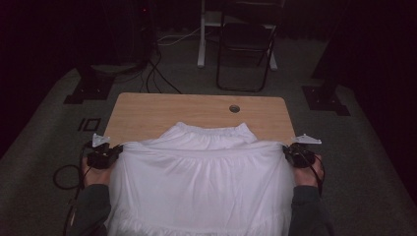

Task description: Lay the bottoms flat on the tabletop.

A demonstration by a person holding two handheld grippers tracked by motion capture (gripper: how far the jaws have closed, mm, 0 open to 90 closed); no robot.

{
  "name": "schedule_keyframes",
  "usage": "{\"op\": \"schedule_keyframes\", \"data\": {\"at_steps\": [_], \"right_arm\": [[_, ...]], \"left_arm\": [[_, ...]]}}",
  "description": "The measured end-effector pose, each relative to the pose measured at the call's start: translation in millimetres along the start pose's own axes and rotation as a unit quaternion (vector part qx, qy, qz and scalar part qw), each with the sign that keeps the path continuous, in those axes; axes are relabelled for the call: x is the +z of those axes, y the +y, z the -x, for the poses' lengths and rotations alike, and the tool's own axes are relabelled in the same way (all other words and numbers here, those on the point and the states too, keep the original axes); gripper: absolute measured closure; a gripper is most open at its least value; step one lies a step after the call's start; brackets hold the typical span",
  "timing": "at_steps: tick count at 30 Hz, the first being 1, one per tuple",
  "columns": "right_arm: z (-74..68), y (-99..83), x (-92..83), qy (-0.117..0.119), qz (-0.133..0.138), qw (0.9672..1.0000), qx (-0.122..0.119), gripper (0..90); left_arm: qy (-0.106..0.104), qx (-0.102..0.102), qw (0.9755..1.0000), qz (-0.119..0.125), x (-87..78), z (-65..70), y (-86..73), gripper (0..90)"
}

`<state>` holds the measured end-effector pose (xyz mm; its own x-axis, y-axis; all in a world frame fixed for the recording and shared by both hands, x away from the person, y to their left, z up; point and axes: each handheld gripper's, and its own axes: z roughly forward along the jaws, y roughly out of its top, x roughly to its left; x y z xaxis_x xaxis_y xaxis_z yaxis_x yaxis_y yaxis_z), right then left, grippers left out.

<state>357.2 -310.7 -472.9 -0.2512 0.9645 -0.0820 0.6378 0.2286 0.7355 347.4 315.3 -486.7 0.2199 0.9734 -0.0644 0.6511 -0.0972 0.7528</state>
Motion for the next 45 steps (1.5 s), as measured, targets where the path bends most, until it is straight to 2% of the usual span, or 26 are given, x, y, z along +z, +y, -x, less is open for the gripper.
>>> {"op": "schedule_keyframes", "data": {"at_steps": [1,2,3,4,5,8,10,12,13,15,17,18,21,22,23,25,32,39,42,45], "right_arm": [[0.0,0.0,0.0,0.000,0.000,1.0000,0.000,85.7],[-5.7,-2.9,15.6,0.011,-0.047,0.9987,-0.020,84.7],[-7.8,-4.3,19.2,0.012,-0.056,0.9980,-0.028,84.0],[-10.6,-5.8,22.8,0.015,-0.067,0.9971,-0.032,81.6],[-13.5,-7.0,24.7,0.022,-0.073,0.9964,-0.036,76.3],[-21.1,-5.3,20.1,0.036,-0.045,0.9971,-0.049,63.1],[-29.5,-1.9,17.5,0.040,-0.033,0.9968,-0.062,56.9],[-38.8,0.7,19.3,0.049,-0.029,0.9957,-0.073,52.2],[-43.4,1.1,22.2,0.060,-0.030,0.9947,-0.077,50.6],[-51.6,0.2,31.1,0.074,-0.036,0.9935,-0.079,49.5],[-57.9,-2.2,43.5,0.080,-0.050,0.9925,-0.077,49.8],[-61.3,-3.6,49.9,0.082,-0.060,0.9919,-0.077,51.0],[-68.6,-7.2,66.4,0.082,-0.083,0.9900,-0.080,59.3],[-69.3,-7.4,69.1,0.085,-0.077,0.9907,-0.072,63.1],[-69.2,-6.3,70.8,0.088,-0.077,0.9910,-0.065,65.5],[-69.8,-2.9,74.0,0.086,-0.078,0.9913,-0.062,68.0],[-73.2,11.4,90.3,0.076,-0.072,0.9931,-0.053,69.7],[-74.7,26.7,109.1,0.069,-0.061,0.9950,-0.038,69.9],[-74.6,33.7,117.4,0.059,-0.055,0.9962,-0.031,70.3],[-76.6,40.2,124.8,0.035,-0.055,0.9976,-0.022,71.4]], "left_arm": [[0.000,0.000,1.0000,0.000,0.0,0.0,0.0,89.5],[0.012,-0.003,0.9991,-0.040,16.7,-1.4,-9.8,87.8],[0.015,-0.008,0.9985,-0.052,21.3,-1.1,-13.3,84.1],[0.011,-0.014,0.9985,-0.051,23.9,0.8,-16.6,77.2],[0.008,-0.011,0.9989,-0.045,23.7,2.5,-17.7,70.4],[-0.006,0.003,0.9998,-0.017,18.4,15.9,-14.8,61.3],[-0.010,0.028,0.9995,-0.004,15.5,31.1,-10.1,57.4],[-0.028,0.050,0.9984,0.004,16.3,48.9,-6.6,56.1],[-0.038,0.067,0.9970,-0.001,19.3,59.9,-6.1,55.6],[-0.051,0.108,0.9927,-0.015,29.1,83.4,-8.1,54.9],[-0.064,0.137,0.9879,-0.031,42.0,103.8,-12.4,54.8],[-0.064,0.151,0.9857,-0.040,48.3,111.3,-14.3,55.0],[-0.060,0.151,0.9853,-0.054,63.4,122.9,-18.1,58.9],[-0.057,0.148,0.9857,-0.057,66.8,123.3,-18.7,61.5],[-0.060,0.139,0.9872,-0.051,68.5,122.1,-18.5,63.7],[-0.053,0.132,0.9888,-0.047,71.1,120.0,-16.9,67.9],[-0.036,0.111,0.9927,-0.030,89.2,116.7,-4.6,71.1],[-0.015,0.097,0.9950,-0.023,108.5,114.1,11.2,71.6],[-0.008,0.093,0.9954,-0.023,113.1,113.4,15.5,71.6],[0.008,0.080,0.9964,-0.030,121.2,114.1,24.6,71.5]]}}
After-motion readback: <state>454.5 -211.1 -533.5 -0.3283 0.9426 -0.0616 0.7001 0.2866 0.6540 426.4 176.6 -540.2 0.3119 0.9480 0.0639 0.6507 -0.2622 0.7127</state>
